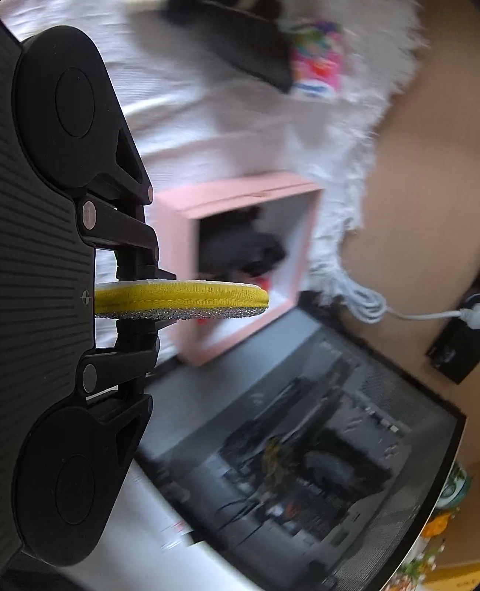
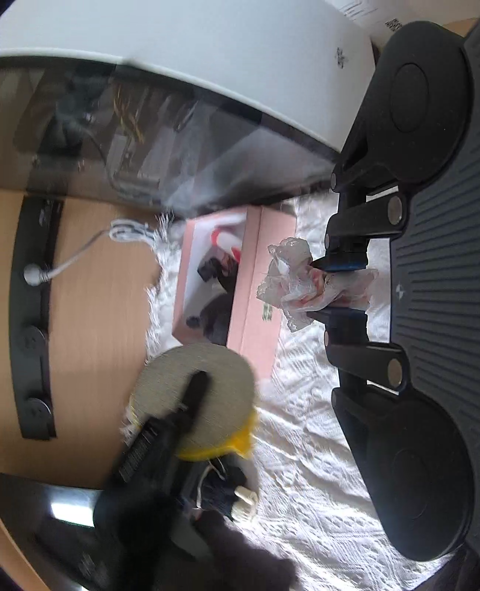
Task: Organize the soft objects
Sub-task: 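Carry the yellow pad over the pink box with the left gripper while the right holds the tissue, then open the right gripper to drop the tissue into the pink box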
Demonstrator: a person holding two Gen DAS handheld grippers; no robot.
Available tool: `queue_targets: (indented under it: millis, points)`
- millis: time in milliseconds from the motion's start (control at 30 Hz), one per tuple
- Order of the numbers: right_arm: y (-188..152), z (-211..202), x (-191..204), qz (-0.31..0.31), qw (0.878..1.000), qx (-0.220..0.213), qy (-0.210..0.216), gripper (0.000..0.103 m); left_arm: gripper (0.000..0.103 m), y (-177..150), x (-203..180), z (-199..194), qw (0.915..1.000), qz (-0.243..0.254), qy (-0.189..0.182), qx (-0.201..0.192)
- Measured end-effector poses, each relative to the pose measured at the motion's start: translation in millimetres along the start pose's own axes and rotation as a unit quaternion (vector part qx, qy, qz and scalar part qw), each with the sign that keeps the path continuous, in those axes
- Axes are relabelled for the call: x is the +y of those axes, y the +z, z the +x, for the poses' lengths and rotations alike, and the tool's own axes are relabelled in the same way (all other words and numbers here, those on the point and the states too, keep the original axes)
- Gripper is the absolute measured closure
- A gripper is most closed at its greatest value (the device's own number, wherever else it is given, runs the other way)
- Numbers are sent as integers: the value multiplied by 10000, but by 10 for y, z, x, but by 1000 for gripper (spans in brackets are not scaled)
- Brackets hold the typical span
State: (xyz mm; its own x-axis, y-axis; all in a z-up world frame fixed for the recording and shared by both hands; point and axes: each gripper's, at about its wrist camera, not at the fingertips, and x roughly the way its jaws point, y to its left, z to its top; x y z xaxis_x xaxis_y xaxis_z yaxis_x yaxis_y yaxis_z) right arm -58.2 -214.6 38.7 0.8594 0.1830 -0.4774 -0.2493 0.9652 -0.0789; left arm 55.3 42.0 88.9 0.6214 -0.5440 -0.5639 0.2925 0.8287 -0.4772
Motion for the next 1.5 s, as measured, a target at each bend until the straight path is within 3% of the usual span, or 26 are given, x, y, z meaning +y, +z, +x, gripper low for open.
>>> queue_targets:
  millis: [233,300,467,533,633,767,1000,1100,1200,1333,1400,1467,1500]
  points:
    - [-36,7,-130,168,9997,-83,-152,85,85,669,-202,626,9993,-6,-330,-195]
    - [-32,22,-114,84,9998,-83,-181,85,83,820,-222,937,9992,-109,-393,-34]
    - [3,46,-69,-132,9995,-187,-239,85,83,812,-179,1312,9972,23,746,20]
    - [44,87,-63,-149,9994,-208,-236,85,83,735,-84,1240,9953,-120,941,-190]
    - [160,170,-31,-236,9991,-297,-211,85,83,581,75,1022,9950,-409,857,-309]
    - [478,394,62,-380,9977,-521,-208,85,83,240,124,568,9949,-355,845,-409]
    - [1326,1268,-1,241,9983,-533,-55,85,83,-338,273,-59,9913,-602,1173,41]
    - [1626,1755,-11,822,9956,-177,409,85,83,-523,381,-198,9892,-807,1195,267]
    - [1812,2322,-33,1416,9861,471,731,85,83,-611,429,-322,9869,-946,1264,337]
    - [1846,2976,34,1530,9753,1472,613,85,83,-619,452,-480,9868,-692,1420,365]
    - [1808,3236,52,1360,9690,2018,422,79,83,-621,473,-558,9865,-427,1560,271]
    - [1761,3364,61,1317,9620,2337,516,59,83,-641,545,-617,9858,-365,1624,202]
    - [1756,3370,72,1274,9612,2378,567,54,83,-676,620,-661,9862,-436,1585,194]
